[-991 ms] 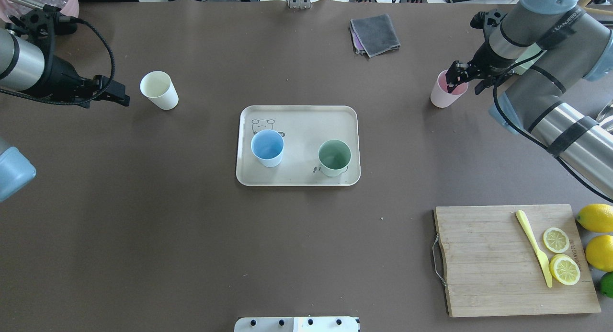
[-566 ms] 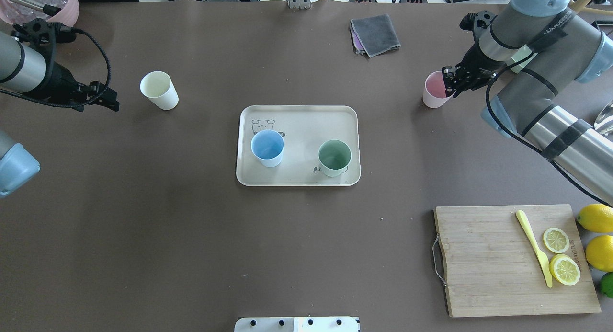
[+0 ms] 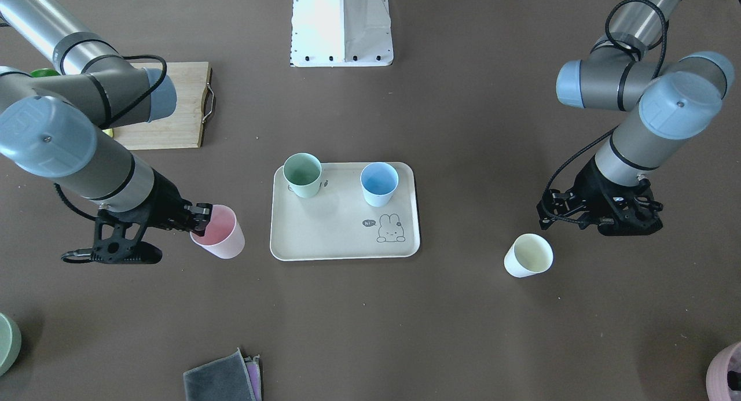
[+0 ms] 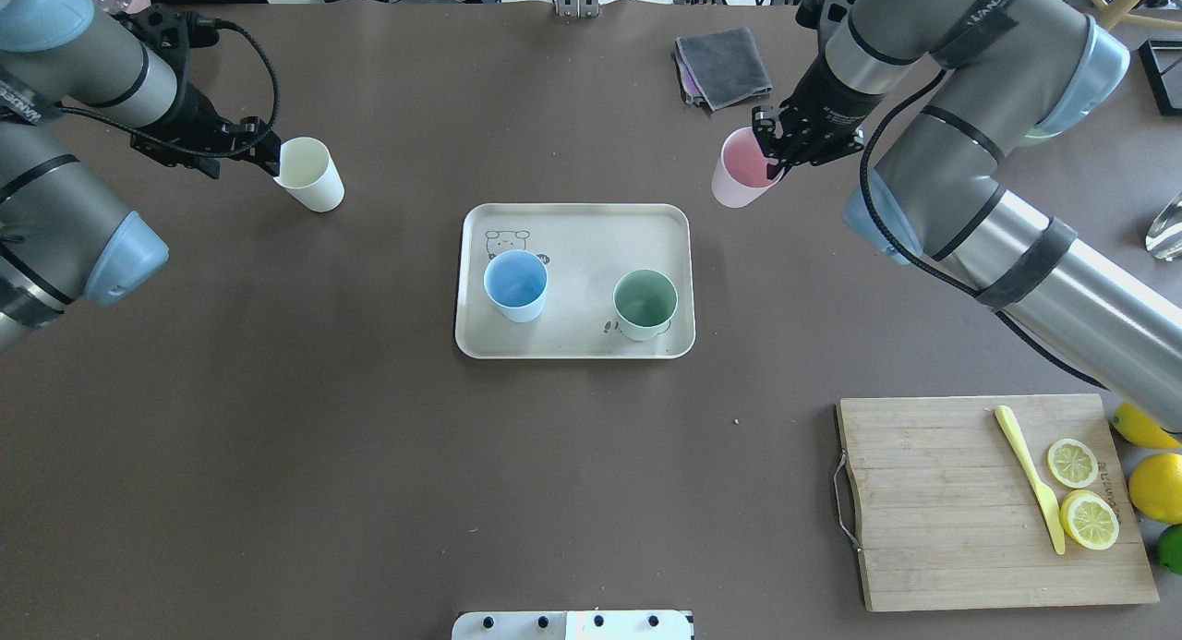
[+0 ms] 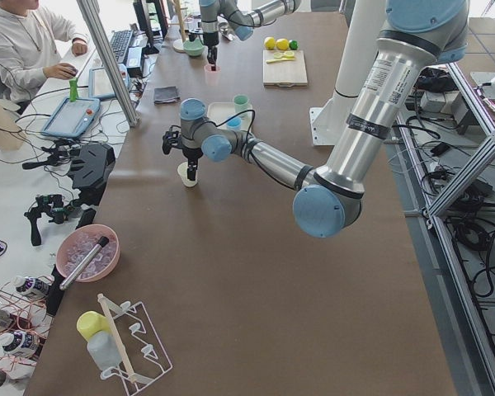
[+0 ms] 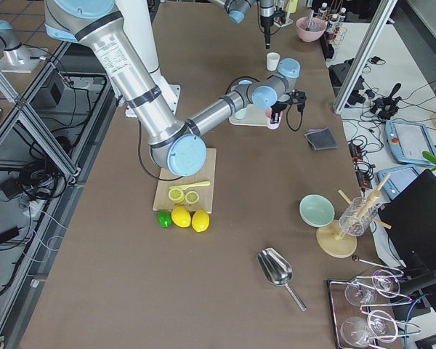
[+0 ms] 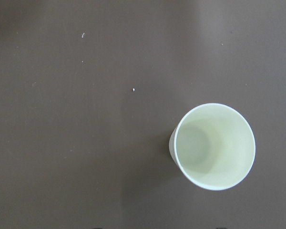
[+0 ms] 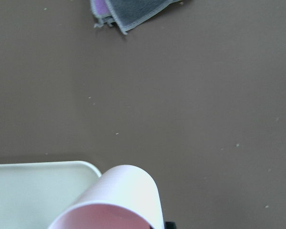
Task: Place all cups on tray
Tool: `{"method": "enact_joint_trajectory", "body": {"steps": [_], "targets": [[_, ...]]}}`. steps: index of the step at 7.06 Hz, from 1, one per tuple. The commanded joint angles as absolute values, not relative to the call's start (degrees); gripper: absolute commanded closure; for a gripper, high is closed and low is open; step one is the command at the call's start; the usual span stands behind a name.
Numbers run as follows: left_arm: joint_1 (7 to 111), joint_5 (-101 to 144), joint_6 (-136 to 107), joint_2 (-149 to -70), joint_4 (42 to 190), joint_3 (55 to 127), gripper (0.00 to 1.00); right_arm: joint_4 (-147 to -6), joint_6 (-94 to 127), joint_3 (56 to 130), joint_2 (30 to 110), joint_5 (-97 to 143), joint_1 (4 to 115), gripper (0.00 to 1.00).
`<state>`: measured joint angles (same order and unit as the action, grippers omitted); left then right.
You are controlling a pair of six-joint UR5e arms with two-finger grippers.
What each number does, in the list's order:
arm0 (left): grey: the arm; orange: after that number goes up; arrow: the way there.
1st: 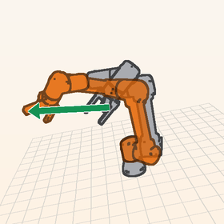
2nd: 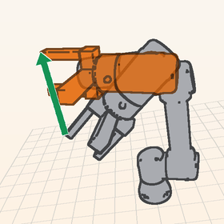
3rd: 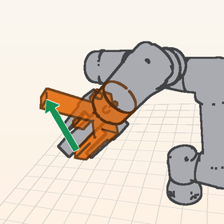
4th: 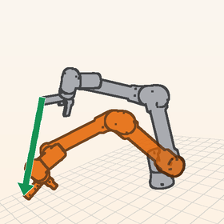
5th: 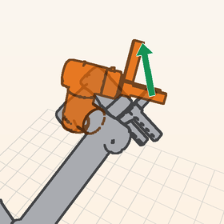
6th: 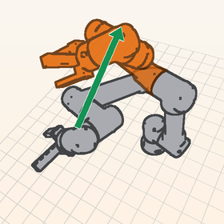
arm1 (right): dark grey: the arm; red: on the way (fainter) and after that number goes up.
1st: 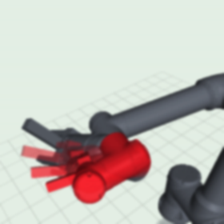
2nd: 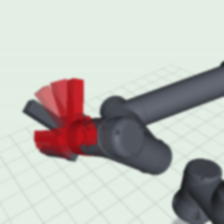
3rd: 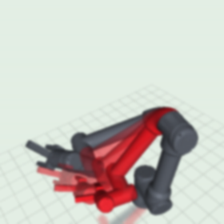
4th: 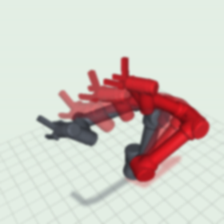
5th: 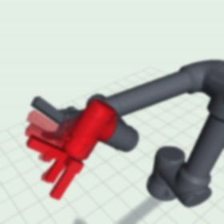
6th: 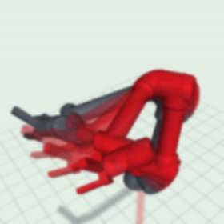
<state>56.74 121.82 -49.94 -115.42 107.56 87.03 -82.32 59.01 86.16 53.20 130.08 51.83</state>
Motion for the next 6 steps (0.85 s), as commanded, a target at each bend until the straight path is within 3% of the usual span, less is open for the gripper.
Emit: {"method": "enact_joint_trajectory", "body": {"steps": [1,2,5,6], "targets": [[56.5,121.6,-49.9,-119.1,108.3,81.1,0.22,-82.2,66.3,86.7,49.2,127.6,45.3,1.0],[56.3,121.6,-49.9,-119.1,108.6,80.4,0.23,-82.2,69.1,86.7,48.0,126.4,42.1,1.0],[54.4,121.6,-50.0,-119.1,109.2,80.1,0.65,-82.1,71.1,86.1,47.3,122.2,37.6,1.0],[54.4,121.6,-50.0,-119.1,109.2,79.5,0.87,-82.1,71.0,86.0,47.5,121.8,37.6,1.0]]}}
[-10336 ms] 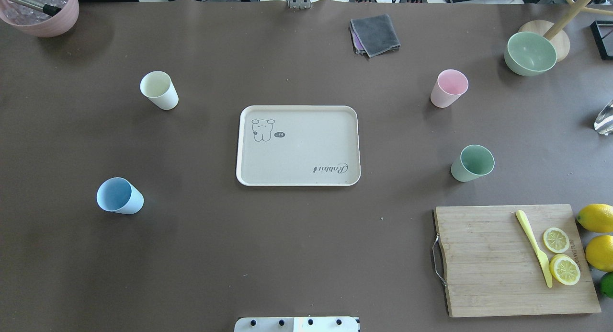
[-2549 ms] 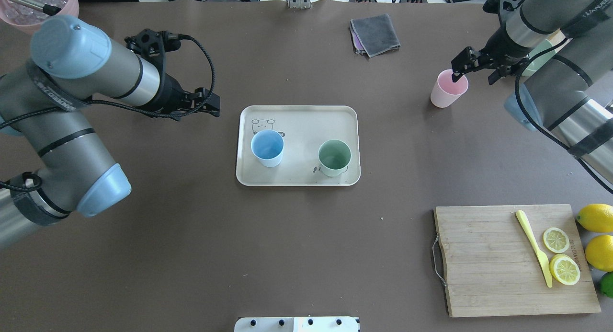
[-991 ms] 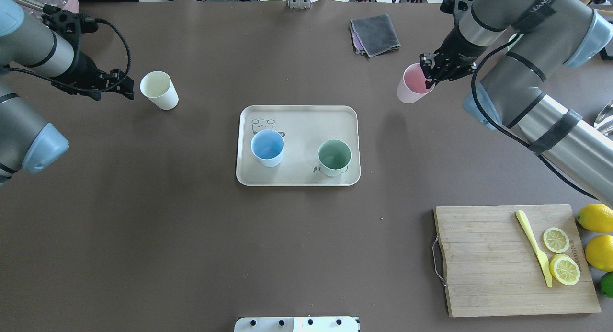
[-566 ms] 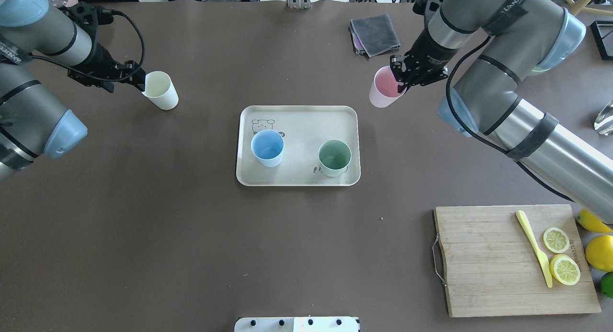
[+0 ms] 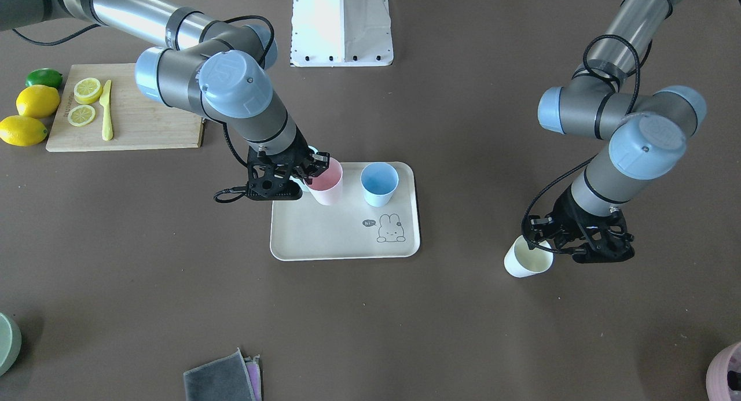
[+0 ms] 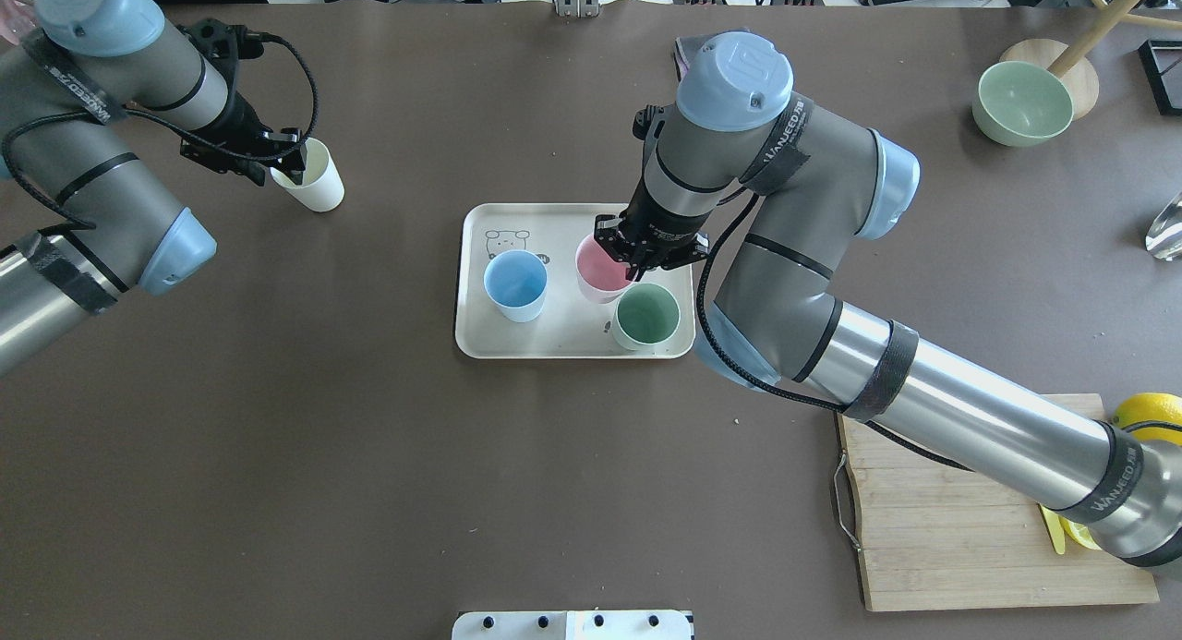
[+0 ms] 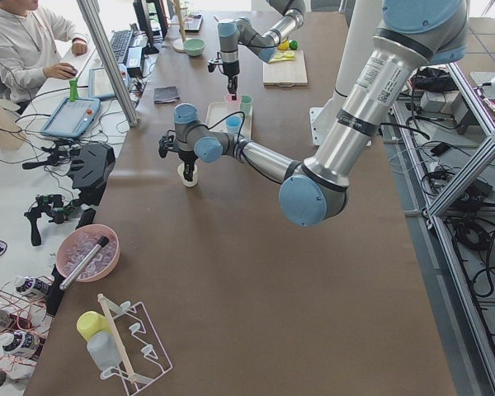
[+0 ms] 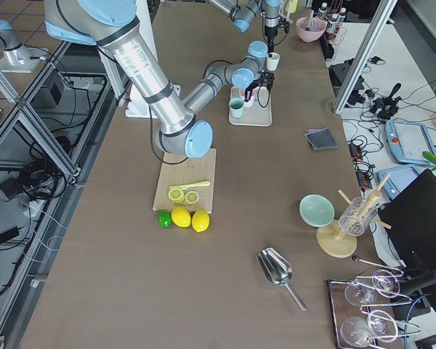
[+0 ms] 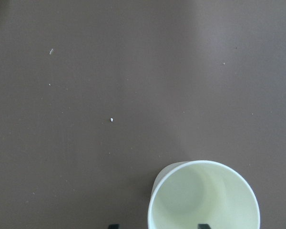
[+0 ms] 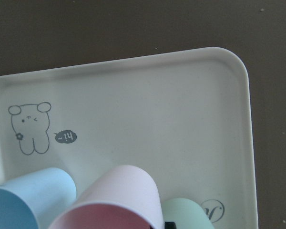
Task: Place all cups on tray
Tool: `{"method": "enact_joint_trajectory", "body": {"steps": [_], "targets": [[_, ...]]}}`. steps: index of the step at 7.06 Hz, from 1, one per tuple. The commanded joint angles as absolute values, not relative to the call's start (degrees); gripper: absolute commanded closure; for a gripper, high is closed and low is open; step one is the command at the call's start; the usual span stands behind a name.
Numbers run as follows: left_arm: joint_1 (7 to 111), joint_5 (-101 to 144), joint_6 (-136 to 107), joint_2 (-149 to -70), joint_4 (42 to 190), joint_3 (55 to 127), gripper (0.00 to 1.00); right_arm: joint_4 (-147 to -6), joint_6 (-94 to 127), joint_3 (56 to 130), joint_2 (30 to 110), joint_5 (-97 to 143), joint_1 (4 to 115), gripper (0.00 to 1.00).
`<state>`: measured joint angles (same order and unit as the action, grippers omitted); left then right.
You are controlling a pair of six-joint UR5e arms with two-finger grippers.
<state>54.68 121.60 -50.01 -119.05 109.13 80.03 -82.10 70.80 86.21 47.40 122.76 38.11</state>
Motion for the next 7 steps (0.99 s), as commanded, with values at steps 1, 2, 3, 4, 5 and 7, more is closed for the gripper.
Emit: {"method": "enact_joint_trajectory", "body": {"steps": [1,2,3,4,5,7], "targets": [[54.4,121.6,-50.1,-119.3,109.2,79.5,1.0,-82.1,71.0,86.0,47.4,121.8,37.6,1.0],[54.5,121.6,-51.3,-120.5,109.0,79.5,1.0,-82.0,71.1,86.0,47.3,121.8,37.6,1.0],[54.3,121.7,-55.1,-123.8,108.2,79.5,1.0,-82.1,71.0,85.9,46.9,121.8,38.2,1.0],[53.6,121.6,-57.8,-125.9,108.1,79.6,1.0,-82.3,70.4,85.7,46.9,121.8,40.0,1.0],[53.0,121.6,-58.5,-127.8,106.8,79.5,1.0,-82.3,69.7,84.8,46.9,121.9,41.3,1.0],[49.2,118.8,-65.1,-132.3,105.4,79.7,1.0,-80.5,68.7,82.4,47.1,121.7,41.5,1.0]]}}
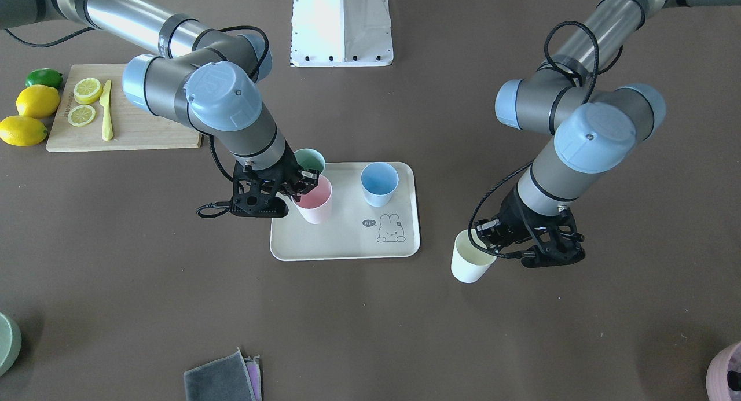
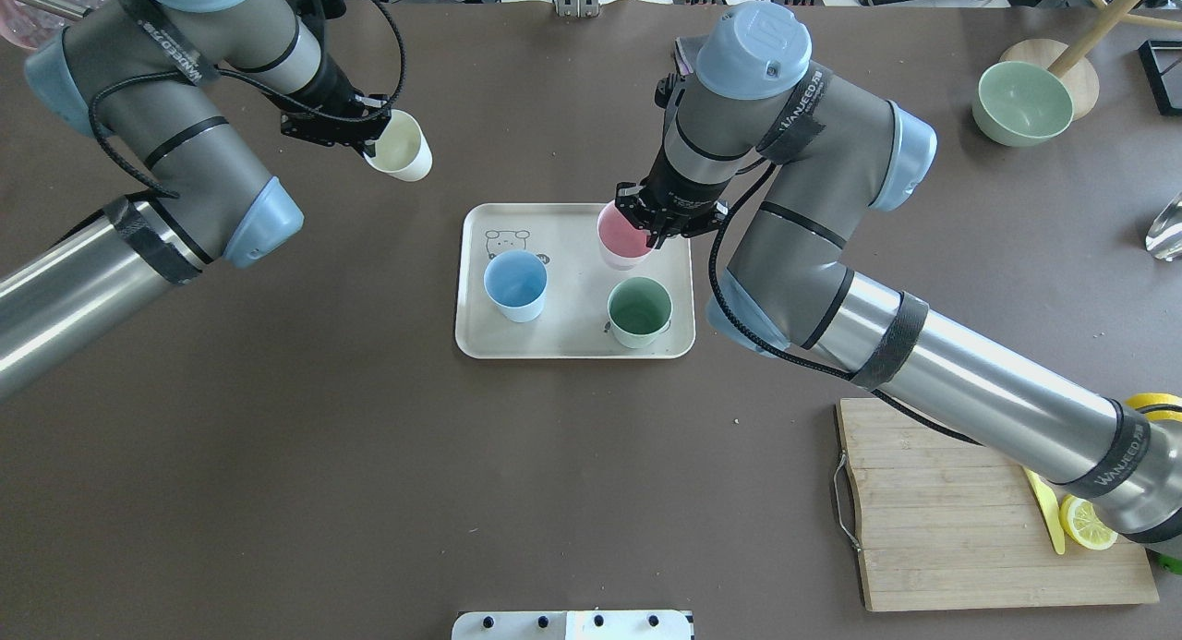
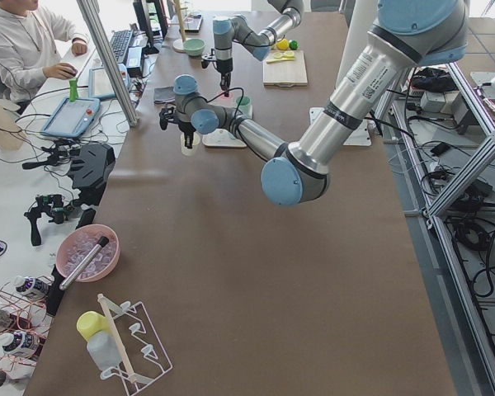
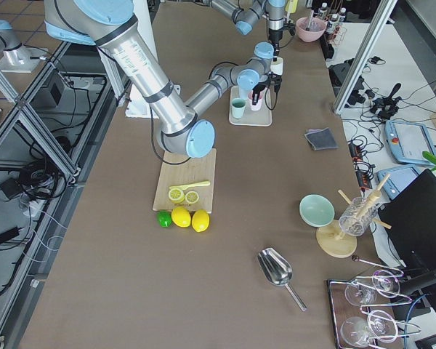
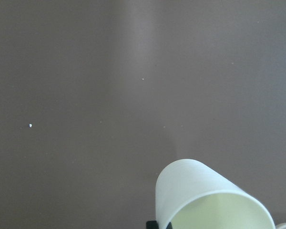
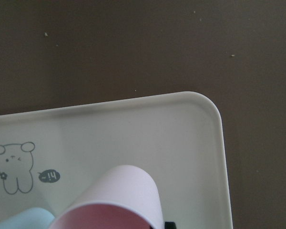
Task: Place all cups on tray
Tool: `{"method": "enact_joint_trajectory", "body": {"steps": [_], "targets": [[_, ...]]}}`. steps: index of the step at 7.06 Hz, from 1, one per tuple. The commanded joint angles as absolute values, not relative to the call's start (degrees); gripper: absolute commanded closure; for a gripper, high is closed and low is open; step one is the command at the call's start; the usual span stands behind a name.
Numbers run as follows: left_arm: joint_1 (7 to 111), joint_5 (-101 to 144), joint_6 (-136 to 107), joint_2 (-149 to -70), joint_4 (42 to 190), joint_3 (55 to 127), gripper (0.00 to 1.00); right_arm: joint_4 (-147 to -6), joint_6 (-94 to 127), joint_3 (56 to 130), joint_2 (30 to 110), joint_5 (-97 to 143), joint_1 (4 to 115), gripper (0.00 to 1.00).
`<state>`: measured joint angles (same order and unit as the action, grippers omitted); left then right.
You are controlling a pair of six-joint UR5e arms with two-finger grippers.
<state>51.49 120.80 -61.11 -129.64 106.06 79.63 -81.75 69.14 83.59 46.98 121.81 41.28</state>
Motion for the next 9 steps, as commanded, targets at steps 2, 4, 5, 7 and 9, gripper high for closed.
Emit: {"method": "enact_joint_trajectory", "body": {"steps": [2,4,5,7,9], "targets": [[46.2,116.7,-70.2,-134.7,105.2,80.1,1.0,-76.4,68.6,80.1,47.5,121.6,41.5,0.0],[43.2,114.3,-72.4,-135.1,105.3,80.6,1.0,-76.8,68.5,82.3,47.9,124.2,43.5,0.0],[42.8,114.2,-72.4,-134.8,104.7,80.6,1.0,-77.3,68.5,84.8,49.4,127.1,45.9,0.0],[41.4,114.2,-71.9,-135.3,101.2,80.9,0.04,-77.3,67.5,88.2,52.6,127.8,47.7,0.0],[45.3,115.2,-64.0,-134.7,95.8,83.6,0.03,-77.3,67.2,88.2,52.6,128.4,48.9,0.0]]}}
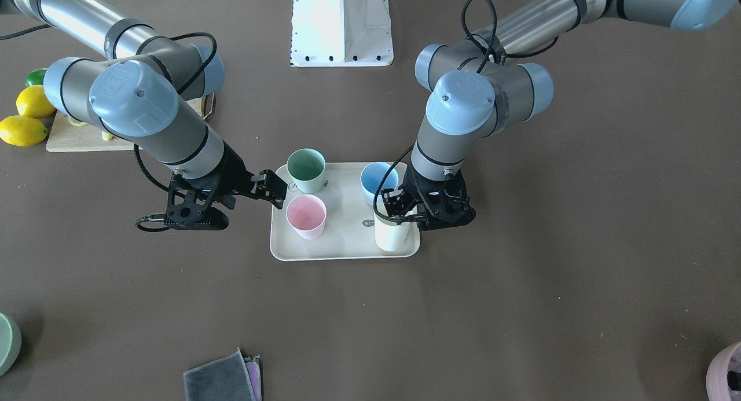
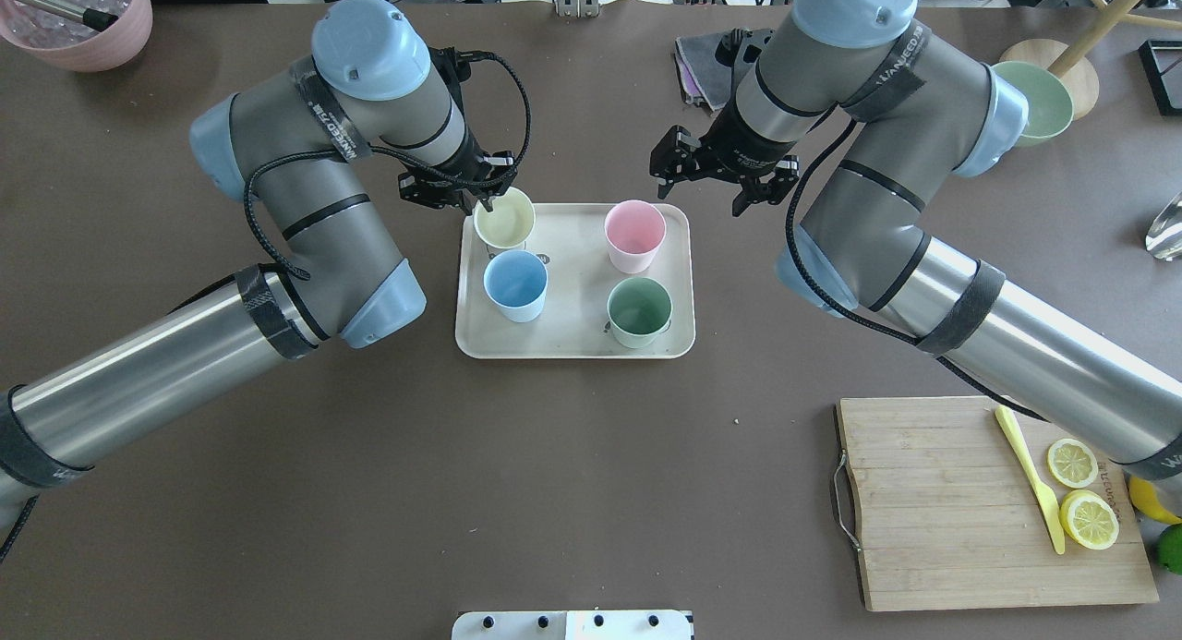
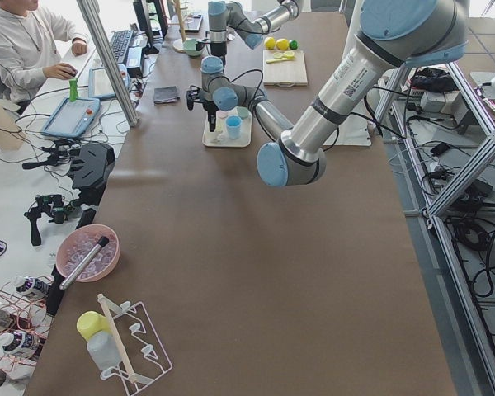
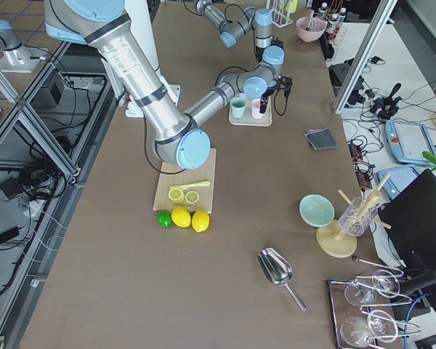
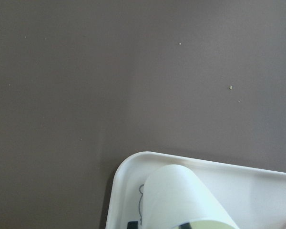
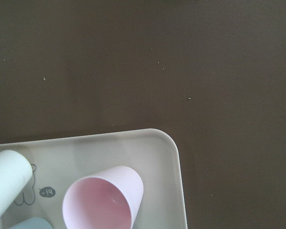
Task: Place all cups on tray
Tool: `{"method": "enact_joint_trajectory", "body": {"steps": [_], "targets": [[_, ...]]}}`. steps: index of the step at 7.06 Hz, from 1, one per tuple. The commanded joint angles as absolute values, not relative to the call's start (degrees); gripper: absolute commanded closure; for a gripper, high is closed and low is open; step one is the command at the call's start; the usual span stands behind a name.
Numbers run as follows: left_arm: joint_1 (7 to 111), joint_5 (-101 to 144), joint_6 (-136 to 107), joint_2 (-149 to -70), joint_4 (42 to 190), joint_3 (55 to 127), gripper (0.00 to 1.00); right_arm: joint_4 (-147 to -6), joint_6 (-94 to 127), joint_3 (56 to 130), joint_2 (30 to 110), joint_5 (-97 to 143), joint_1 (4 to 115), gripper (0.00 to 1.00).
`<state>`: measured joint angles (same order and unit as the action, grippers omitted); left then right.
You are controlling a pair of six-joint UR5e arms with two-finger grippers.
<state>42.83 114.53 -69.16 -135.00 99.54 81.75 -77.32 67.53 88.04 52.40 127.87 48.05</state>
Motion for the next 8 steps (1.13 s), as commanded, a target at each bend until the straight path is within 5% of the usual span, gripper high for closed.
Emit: {"method": "enact_joint_trajectory", "body": {"steps": [1,3,6,8], "targets": [[47.8,117.3,-59.1,-132.6,91.6,87.3,0.03,-77.3,65.9,88.2,52.7,129.3,50.1,0.0],[49.4,117.7,-57.8,-131.1,91.4,89.0,0.03,-78.3,65.5,88.4,53.1,130.3,51.9,0.0],[58.8,122.9,-36.9,-111.4,91.1,103.8,0.03,-84.8,45.7,93.7,61.3,132.6,61.9,0.0],[69.9,127.3,-15.8,-102.3,91.2,104.2,0.03,-84.8,29.2,96.6,71.6,133.2,69.5,0.0]]}}
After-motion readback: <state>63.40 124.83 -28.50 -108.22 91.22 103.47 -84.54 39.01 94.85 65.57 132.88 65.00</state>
